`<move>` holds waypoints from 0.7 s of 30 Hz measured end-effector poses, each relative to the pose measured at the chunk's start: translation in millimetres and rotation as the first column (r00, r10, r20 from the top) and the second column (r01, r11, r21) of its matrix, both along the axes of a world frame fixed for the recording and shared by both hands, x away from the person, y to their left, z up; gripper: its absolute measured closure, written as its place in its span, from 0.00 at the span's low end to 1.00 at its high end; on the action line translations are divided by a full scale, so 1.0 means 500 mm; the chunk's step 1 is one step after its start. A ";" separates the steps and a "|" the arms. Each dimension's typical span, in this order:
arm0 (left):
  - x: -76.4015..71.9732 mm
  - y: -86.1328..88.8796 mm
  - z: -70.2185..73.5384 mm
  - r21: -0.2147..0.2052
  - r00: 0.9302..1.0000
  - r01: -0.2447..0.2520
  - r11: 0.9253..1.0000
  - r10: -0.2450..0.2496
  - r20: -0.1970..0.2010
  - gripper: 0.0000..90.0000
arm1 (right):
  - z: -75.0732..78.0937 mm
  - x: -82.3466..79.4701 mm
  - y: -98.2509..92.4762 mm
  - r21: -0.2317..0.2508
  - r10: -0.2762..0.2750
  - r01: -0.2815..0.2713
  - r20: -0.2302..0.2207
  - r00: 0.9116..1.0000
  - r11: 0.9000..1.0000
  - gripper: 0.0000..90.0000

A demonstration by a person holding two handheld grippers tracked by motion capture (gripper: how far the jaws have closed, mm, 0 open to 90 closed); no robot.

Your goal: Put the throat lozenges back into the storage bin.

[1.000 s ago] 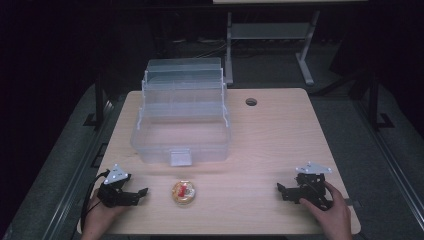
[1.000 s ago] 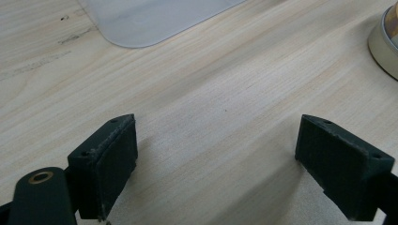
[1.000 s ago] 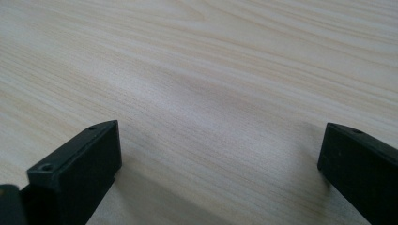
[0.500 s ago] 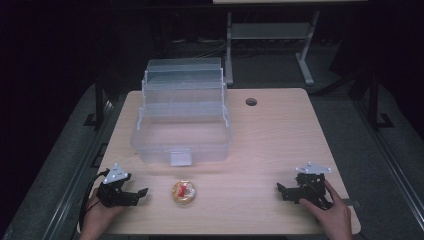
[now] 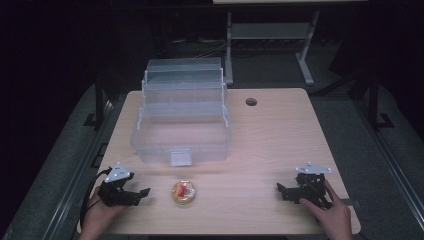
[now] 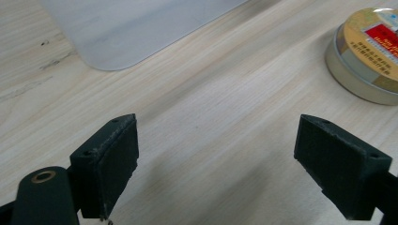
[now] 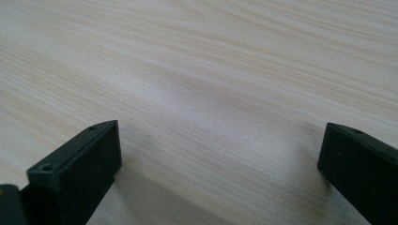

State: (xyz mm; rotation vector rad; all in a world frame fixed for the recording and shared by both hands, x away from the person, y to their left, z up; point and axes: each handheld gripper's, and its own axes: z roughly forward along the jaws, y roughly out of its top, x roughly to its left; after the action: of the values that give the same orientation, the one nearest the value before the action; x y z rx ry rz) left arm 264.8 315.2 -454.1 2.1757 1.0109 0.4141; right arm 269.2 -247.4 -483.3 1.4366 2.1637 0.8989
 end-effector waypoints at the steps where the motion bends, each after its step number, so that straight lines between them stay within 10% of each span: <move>1: 0.000 -0.002 0.001 -0.001 1.000 0.004 1.000 -0.004 0.001 0.15 | 0.000 0.000 0.000 0.000 0.000 0.000 0.000 1.000 1.000 0.00; 21: -0.001 -0.032 0.019 0.001 0.998 0.057 0.998 -0.057 -0.006 0.16 | 0.000 0.000 0.000 0.000 0.000 0.000 0.000 1.000 1.000 0.00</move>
State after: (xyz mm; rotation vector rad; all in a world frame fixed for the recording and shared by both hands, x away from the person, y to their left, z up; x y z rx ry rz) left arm 264.3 299.1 -444.5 2.2024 0.9501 0.3823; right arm 269.2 -247.4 -483.3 1.4370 2.1635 0.8990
